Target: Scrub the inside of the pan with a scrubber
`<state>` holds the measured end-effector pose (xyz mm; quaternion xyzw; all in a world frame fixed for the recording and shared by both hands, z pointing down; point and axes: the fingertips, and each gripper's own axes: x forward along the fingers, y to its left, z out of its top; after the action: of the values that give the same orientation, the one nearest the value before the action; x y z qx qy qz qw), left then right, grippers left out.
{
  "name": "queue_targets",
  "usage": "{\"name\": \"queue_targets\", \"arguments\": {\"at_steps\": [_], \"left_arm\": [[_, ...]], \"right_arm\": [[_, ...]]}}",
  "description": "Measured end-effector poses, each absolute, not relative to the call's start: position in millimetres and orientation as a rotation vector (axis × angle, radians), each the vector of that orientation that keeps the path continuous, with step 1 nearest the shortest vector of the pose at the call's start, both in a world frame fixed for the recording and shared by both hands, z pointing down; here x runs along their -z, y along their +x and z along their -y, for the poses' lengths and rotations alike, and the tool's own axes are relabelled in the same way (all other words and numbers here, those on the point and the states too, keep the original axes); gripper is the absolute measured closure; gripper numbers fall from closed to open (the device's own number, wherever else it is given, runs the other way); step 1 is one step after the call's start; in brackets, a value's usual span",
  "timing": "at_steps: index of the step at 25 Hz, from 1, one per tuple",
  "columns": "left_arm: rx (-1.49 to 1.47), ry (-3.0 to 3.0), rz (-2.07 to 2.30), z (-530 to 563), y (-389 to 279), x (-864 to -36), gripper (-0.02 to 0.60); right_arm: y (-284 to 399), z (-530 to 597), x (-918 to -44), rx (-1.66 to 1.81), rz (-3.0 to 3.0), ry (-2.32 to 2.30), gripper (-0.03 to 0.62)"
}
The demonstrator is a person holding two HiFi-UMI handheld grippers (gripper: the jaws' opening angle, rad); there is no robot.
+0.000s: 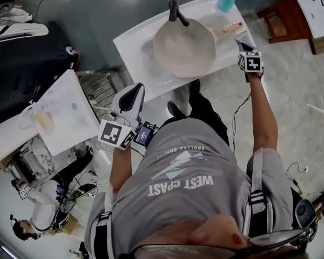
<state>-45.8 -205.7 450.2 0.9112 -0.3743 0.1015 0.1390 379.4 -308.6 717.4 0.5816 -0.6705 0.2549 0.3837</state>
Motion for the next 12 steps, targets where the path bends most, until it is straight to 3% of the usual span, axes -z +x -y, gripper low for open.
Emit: {"name": "queue_targets", "arguments": {"at_steps": [5,12], "left_arm": [[-0.326,2.634,1.063,209,-35,-448,0.578],[-0.335,2.616,1.08,211,-33,-452,0.578]], "right_arm": [[431,311,-752,-0.691,1.582,1.488,0.58],[446,309,-784,-0.753,1.523,1.427,0.559]]}}
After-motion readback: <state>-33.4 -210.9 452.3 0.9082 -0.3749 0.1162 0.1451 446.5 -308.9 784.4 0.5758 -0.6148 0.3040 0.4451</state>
